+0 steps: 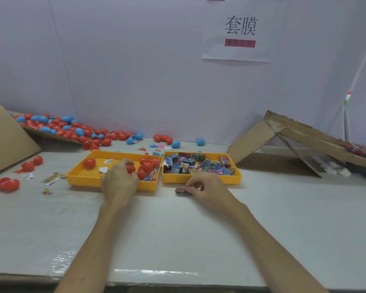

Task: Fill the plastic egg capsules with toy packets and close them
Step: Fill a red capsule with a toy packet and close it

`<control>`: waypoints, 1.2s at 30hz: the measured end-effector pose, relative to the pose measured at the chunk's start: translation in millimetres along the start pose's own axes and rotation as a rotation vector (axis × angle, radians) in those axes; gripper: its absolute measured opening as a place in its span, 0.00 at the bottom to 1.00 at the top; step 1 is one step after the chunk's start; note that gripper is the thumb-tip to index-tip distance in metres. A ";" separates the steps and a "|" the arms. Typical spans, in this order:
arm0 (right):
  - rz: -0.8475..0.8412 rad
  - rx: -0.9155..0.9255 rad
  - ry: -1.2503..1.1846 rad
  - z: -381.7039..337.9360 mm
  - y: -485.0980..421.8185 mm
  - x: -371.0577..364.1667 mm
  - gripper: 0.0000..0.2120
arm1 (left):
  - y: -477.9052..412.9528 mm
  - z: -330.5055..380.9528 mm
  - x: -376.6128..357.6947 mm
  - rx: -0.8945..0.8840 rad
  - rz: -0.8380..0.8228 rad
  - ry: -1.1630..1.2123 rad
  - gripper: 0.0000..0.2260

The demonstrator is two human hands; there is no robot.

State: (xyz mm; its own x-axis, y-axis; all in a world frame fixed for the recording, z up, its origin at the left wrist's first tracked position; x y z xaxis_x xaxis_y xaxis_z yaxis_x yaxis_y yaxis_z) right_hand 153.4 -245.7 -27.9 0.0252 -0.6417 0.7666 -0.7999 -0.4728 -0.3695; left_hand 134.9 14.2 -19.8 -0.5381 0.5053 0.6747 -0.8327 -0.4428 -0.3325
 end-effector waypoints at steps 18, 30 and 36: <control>-0.059 -0.029 -0.033 -2.3 -1.3 -7.9 0.07 | 34.7 76.8 -3.2 -0.592 -0.070 0.223 0.16; -0.088 -0.090 -0.101 7.4 0.2 -4.4 0.09 | 68.7 85.4 -94.2 -0.641 -0.617 0.052 0.25; -0.157 -0.142 -0.131 11.6 2.9 0.8 0.09 | 67.3 86.3 -96.1 -0.651 -0.599 0.044 0.23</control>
State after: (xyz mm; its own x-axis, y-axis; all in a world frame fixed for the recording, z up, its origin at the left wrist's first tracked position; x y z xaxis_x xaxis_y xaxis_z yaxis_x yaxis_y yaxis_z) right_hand 158.0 -254.7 -34.5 0.2262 -0.6444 0.7305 -0.8561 -0.4892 -0.1664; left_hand 141.9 -128.1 -50.1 0.0192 0.5510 0.8343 -0.8783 0.4080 -0.2492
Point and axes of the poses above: each hand's wrist, its own y-axis away from the middle knuckle, its own x-axis out of the back of the hand, z = x × y, the point moved 9 cm from there along -y, towards the middle knuckle, and after that the axes turned 4 degrees about -z, right-handed, at the moved point
